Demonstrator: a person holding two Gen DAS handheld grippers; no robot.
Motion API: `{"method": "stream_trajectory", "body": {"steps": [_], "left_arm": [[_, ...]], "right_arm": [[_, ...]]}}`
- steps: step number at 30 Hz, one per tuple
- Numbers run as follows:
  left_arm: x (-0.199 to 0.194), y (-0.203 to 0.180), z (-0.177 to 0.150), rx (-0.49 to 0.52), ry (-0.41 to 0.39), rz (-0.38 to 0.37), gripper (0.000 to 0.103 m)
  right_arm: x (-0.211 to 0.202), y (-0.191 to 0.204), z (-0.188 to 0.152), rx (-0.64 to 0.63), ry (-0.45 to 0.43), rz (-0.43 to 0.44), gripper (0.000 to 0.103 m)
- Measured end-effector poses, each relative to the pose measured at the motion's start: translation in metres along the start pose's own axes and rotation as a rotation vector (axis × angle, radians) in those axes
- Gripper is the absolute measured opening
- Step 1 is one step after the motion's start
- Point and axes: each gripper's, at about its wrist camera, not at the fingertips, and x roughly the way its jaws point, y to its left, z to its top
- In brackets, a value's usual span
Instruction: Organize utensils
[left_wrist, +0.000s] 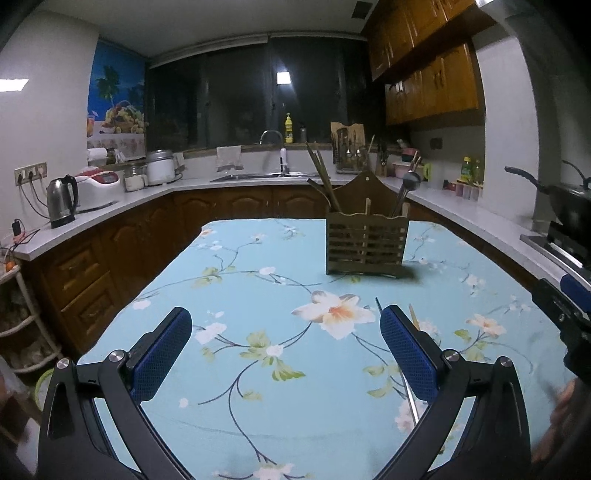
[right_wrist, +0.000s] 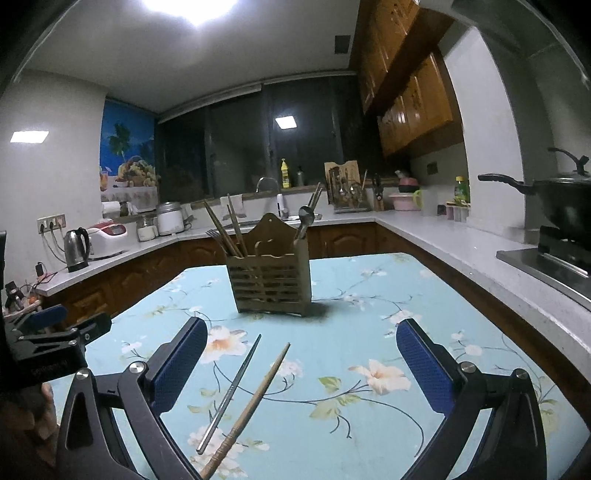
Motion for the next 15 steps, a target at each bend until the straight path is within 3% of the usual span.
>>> {"method": "stream_trajectory", "body": {"steps": [15], "left_arm": [[-0.0012, -0.0014, -0.0001, 0.002, 0.002, -0.014, 0.103]], "right_arm": [[0.0032, -0.0048, -0.0036, 0.021, 0.013, 0.001, 0.103]]}}
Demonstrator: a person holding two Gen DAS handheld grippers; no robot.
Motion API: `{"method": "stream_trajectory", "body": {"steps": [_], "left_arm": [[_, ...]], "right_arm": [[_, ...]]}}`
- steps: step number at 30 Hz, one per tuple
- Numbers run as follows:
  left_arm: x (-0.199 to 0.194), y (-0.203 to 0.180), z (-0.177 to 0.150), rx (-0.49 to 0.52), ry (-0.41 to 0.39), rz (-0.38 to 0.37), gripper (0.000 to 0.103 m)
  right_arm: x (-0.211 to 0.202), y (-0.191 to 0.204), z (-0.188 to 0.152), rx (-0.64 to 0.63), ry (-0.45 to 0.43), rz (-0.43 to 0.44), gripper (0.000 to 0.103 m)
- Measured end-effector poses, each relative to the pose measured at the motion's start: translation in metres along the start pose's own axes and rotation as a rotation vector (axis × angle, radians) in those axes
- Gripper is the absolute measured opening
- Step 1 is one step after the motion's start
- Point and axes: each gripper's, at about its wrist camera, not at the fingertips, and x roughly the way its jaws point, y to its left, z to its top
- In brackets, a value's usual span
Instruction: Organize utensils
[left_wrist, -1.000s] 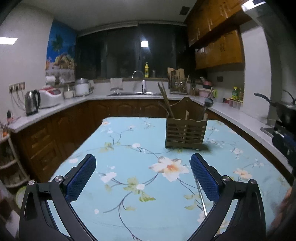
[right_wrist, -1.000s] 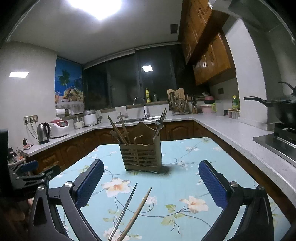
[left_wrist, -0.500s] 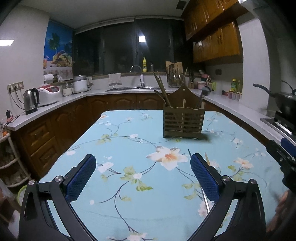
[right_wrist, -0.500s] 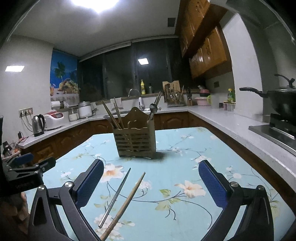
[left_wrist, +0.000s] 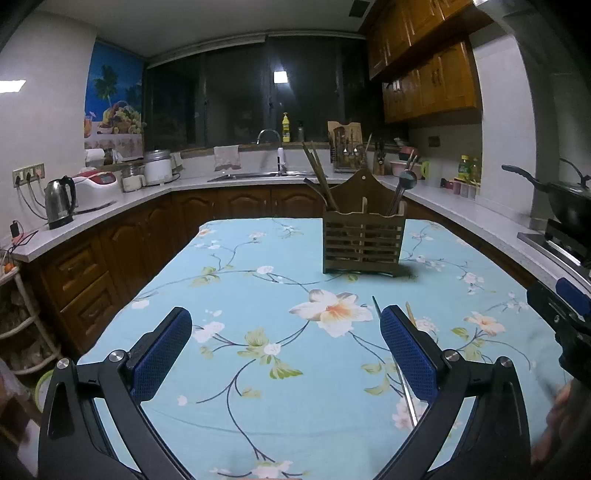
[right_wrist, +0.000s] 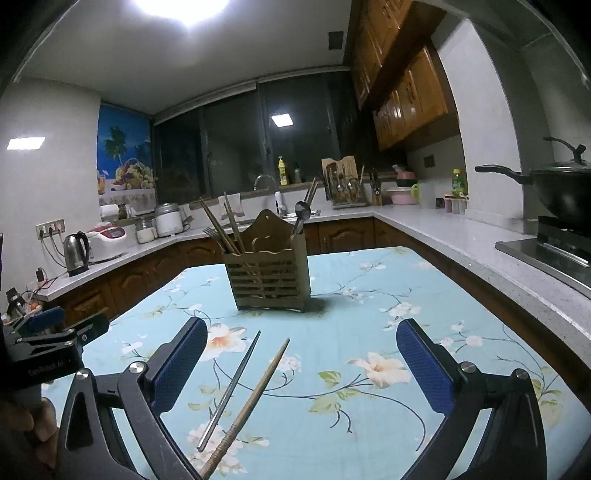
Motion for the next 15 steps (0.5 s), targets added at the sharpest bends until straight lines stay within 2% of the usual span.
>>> {"method": "stream_trajectory", "body": {"steps": [15], "left_arm": [[-0.0068, -0.0038, 0.004, 0.005, -0.015, -0.019, 0.103]], "right_arm": [[-0.0046, 0.0064, 0.0011, -0.018, -0.013, 0.017, 0.103]]}}
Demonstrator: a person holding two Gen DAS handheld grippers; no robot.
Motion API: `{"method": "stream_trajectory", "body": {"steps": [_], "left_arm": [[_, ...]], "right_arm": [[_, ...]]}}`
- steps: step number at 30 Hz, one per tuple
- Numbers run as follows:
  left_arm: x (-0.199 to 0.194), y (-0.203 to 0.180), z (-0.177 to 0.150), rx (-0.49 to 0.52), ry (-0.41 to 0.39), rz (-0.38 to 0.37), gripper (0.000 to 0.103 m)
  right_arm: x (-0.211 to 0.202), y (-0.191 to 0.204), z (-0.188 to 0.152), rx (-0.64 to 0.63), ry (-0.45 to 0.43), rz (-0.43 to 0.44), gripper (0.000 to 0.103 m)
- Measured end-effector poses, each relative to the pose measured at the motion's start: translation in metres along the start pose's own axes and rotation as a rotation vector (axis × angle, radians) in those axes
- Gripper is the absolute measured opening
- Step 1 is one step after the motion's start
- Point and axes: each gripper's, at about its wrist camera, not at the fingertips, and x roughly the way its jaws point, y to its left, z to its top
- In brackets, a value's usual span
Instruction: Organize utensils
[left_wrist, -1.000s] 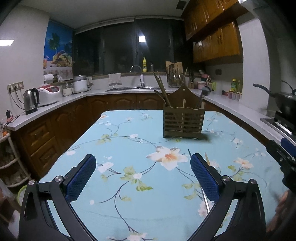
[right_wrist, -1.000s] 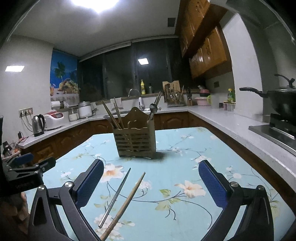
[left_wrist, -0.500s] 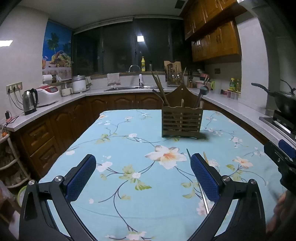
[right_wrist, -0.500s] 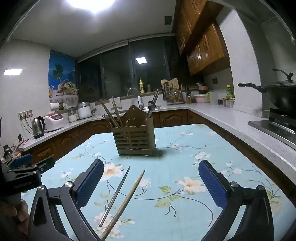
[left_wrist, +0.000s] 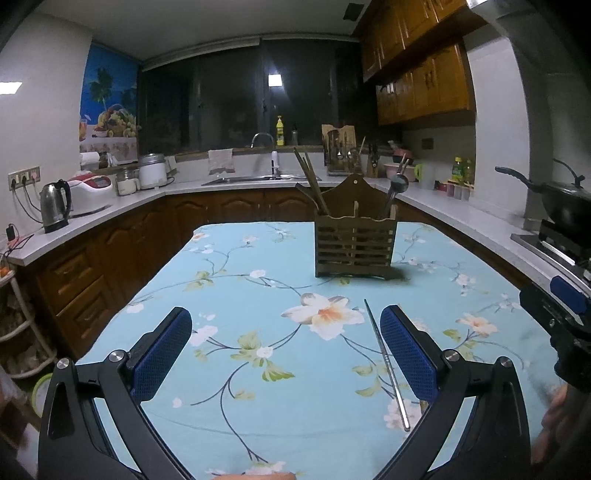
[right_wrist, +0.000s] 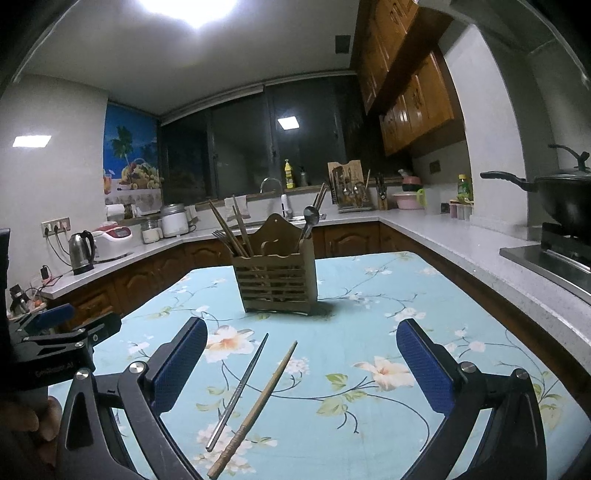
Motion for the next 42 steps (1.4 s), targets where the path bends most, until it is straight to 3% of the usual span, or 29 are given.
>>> {"method": "stream_trajectory", "body": {"steps": [42], "left_arm": [[-0.014, 0.001, 0.004, -0.001, -0.055, 0.003, 0.103]], "right_arm": [[-0.008, 0.001, -0.001, 0.002, -0.032, 0.003, 0.103]]}}
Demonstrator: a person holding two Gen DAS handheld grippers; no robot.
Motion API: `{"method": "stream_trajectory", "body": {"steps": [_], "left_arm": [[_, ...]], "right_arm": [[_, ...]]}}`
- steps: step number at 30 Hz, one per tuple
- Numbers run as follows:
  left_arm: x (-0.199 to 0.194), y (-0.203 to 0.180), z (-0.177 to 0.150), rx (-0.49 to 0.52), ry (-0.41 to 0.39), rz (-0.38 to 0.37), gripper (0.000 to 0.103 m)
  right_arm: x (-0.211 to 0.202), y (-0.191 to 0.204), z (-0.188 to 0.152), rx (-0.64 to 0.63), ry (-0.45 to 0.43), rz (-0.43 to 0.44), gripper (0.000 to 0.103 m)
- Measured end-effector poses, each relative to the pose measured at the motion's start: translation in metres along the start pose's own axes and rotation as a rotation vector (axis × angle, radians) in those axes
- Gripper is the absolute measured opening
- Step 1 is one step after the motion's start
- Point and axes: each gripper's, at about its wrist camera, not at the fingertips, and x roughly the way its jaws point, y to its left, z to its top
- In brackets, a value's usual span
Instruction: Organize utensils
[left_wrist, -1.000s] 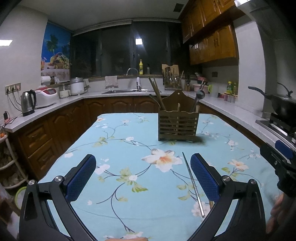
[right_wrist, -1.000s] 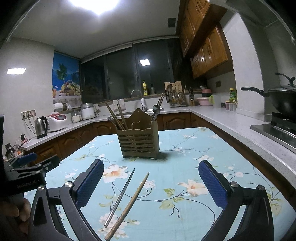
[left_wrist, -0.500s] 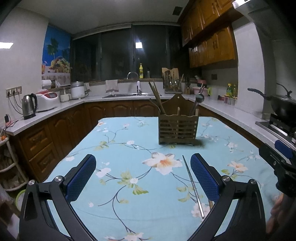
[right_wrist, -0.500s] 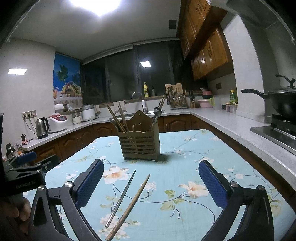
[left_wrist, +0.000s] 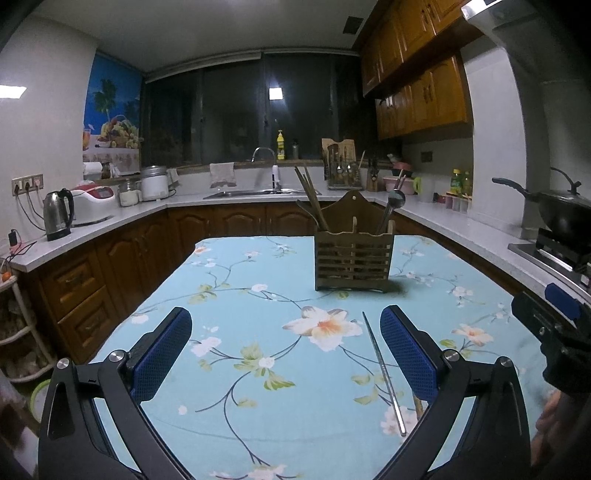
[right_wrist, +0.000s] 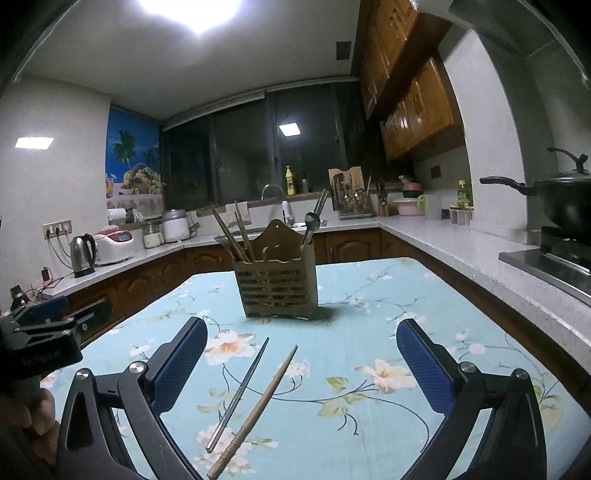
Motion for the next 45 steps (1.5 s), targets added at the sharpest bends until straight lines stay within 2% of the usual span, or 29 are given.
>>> {"method": "stream_trajectory", "body": {"steps": [45], "left_arm": [[0.011, 0.002, -0.003, -0.007, 0.029, -0.037, 0.103]], "right_arm": [[0.004, -0.001, 0.007, -0.007, 0.021, -0.005, 0.103]]}}
